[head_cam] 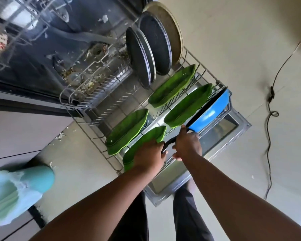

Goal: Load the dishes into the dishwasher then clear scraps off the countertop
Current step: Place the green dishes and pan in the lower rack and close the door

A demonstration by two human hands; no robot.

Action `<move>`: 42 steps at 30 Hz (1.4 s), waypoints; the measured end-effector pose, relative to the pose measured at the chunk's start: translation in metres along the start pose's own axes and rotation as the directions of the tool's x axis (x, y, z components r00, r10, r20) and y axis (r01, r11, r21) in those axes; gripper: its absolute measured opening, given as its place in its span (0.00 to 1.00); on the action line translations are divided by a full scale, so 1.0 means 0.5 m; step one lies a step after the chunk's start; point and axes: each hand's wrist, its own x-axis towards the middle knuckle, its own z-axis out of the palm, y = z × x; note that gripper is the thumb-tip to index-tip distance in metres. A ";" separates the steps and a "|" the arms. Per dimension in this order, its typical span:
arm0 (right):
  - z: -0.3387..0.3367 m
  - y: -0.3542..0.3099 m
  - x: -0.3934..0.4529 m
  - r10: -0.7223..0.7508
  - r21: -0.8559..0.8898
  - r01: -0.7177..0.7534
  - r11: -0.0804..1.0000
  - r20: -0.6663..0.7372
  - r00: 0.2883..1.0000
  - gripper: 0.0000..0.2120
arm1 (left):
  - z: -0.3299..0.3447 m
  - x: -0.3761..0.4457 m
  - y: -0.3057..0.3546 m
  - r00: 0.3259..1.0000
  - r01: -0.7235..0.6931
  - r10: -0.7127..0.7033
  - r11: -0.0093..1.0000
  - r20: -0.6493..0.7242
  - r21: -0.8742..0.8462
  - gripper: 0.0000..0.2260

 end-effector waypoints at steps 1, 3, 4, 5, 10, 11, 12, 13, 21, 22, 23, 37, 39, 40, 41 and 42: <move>-0.002 -0.002 0.006 -0.001 -0.004 0.001 1.000 0.027 1.000 0.26 | 0.007 0.004 0.000 1.000 -0.004 0.004 1.000 -0.011 -0.005 0.15; -0.007 -0.008 0.014 0.012 0.038 -0.016 0.999 0.114 0.993 0.23 | 0.015 0.008 0.000 0.999 -0.006 0.005 1.000 -0.050 -0.030 0.13; -0.009 -0.010 0.015 0.024 0.064 -0.035 0.997 0.163 0.986 0.23 | 0.019 0.008 -0.002 0.997 -0.001 -0.003 0.999 -0.074 -0.052 0.12; -0.011 -0.012 0.016 0.033 0.085 -0.050 0.995 0.196 0.980 0.23 | 0.021 0.008 -0.003 0.996 -0.001 -0.006 0.997 -0.092 -0.074 0.13; -0.035 -0.015 0.010 0.041 0.070 -0.053 0.996 0.162 0.986 0.24 | 0.057 0.002 -0.015 1.000 -0.026 0.026 0.999 -0.006 -0.047 0.13; -0.050 -0.016 0.013 0.006 0.022 -0.009 1.000 0.142 0.990 0.26 | 0.067 0.003 -0.020 0.999 -0.033 0.033 0.999 0.010 -0.012 0.14; -0.067 -0.018 0.017 -0.038 -0.032 0.042 0.999 0.110 0.993 0.27 | 0.079 0.004 -0.025 0.999 -0.040 0.040 0.999 0.019 0.022 0.15; -0.084 -0.020 0.022 -0.080 -0.078 0.086 0.993 0.075 0.994 0.27 | 0.088 0.004 -0.027 0.999 -0.049 0.048 0.997 0.025 0.051 0.16; -0.119 -0.048 0.039 -0.283 -0.391 0.198 0.899 -0.171 0.944 0.35 | 0.130 0.014 -0.033 0.994 -0.088 0.079 0.989 0.077 0.117 0.17; -0.124 -0.051 0.041 -0.289 -0.390 0.199 0.899 -0.189 0.938 0.33 | 0.131 0.012 -0.035 0.994 -0.095 0.086 0.987 0.071 0.132 0.17; -0.128 -0.053 0.040 -0.290 -0.386 0.202 0.900 -0.187 0.939 0.31 | 0.131 0.007 -0.035 0.993 -0.110 0.102 0.983 0.060 0.149 0.17; -0.107 -0.025 0.037 -0.044 -0.066 0.050 0.997 0.093 0.995 0.15 | 0.104 -0.025 -0.068 0.991 -0.133 0.120 0.954 0.067 0.267 0.10; -0.099 -0.008 0.041 -0.046 -0.075 0.054 0.996 0.097 0.994 0.14 | 0.109 -0.037 -0.082 0.991 -0.132 0.124 0.970 0.050 0.203 0.10; -0.097 -0.002 0.042 -0.059 -0.077 0.066 0.995 0.082 0.995 0.14 | 0.114 -0.043 -0.090 0.991 -0.128 0.121 0.977 0.049 0.173 0.10; -0.096 0.002 0.042 -0.077 -0.080 0.082 0.993 0.067 0.995 0.15 | 0.118 -0.050 -0.097 0.992 -0.119 0.113 0.983 0.053 0.136 0.10; -0.096 0.004 0.040 -0.092 -0.086 0.097 0.992 0.061 0.994 0.16 | 0.120 -0.058 -0.103 0.994 -0.103 0.098 0.991 0.057 0.088 0.10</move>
